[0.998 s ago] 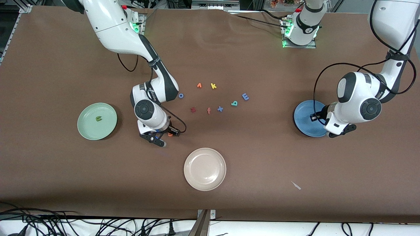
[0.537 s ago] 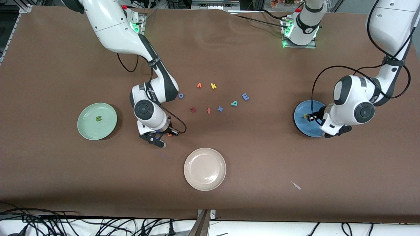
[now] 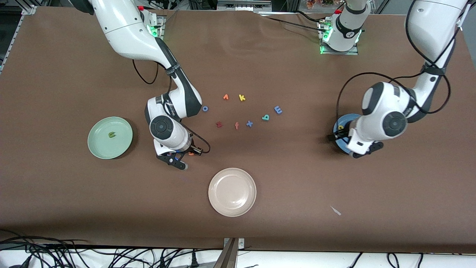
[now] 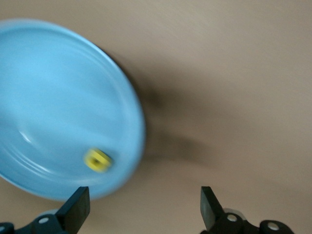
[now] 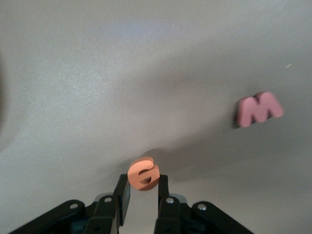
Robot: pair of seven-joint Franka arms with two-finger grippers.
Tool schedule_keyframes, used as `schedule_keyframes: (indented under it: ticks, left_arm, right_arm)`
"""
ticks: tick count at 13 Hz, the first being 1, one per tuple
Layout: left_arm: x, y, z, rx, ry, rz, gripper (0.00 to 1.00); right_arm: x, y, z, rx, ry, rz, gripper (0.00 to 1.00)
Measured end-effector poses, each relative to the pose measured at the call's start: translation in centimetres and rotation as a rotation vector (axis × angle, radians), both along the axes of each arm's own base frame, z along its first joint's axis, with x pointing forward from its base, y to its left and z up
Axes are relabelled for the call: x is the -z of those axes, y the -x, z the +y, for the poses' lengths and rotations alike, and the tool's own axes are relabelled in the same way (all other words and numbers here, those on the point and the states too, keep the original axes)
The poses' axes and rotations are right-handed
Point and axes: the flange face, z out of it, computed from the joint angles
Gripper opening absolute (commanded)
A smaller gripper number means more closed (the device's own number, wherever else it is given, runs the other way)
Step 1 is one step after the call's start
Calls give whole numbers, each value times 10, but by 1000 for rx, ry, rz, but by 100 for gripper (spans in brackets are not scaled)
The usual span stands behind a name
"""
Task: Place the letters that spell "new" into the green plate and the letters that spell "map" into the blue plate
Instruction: 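Place orange 6 on the green plate while the left gripper reaches blue m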
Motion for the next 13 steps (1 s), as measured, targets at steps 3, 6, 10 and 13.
schedule_keyframes:
  ticks: [3, 6, 10, 13]
  left_arm:
    - [-10, 20, -72, -108, -4, 3, 100]
    - [1, 50, -128, -177, 3, -21, 100]
    - [26, 79, -173, -250, 18, -26, 100]
    - [47, 106, -190, -262, 29, -25, 100]
  right_arm:
    - [-21, -4, -40, -110, 40, 62, 2]
    - [-43, 6, -97, -228, 50, 91, 0]
    - [-59, 35, -198, -332, 39, 144, 0]
    - [-50, 45, -255, -351, 46, 179, 0]
